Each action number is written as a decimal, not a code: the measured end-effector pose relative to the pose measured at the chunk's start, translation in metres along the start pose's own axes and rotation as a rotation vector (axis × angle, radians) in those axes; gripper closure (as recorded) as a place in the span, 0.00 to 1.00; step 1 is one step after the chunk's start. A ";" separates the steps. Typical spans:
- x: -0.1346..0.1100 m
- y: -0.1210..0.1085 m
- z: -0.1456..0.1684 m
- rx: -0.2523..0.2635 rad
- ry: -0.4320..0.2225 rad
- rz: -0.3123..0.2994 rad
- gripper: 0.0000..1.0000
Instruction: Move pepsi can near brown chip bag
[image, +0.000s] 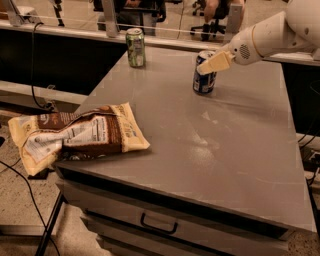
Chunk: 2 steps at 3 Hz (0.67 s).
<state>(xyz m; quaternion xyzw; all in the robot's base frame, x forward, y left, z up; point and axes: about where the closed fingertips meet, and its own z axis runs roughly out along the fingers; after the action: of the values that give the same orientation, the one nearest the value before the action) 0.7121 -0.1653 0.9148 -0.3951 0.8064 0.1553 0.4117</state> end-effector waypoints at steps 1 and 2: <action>-0.007 0.009 0.002 -0.052 -0.053 0.010 0.65; -0.025 0.026 0.000 -0.122 -0.114 -0.014 0.87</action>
Offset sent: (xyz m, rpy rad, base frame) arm -0.0268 0.0481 0.0435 0.1952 -0.0539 0.2138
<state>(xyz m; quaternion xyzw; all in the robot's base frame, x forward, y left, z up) 0.7007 -0.1362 0.9325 -0.4157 0.7679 0.2232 0.4333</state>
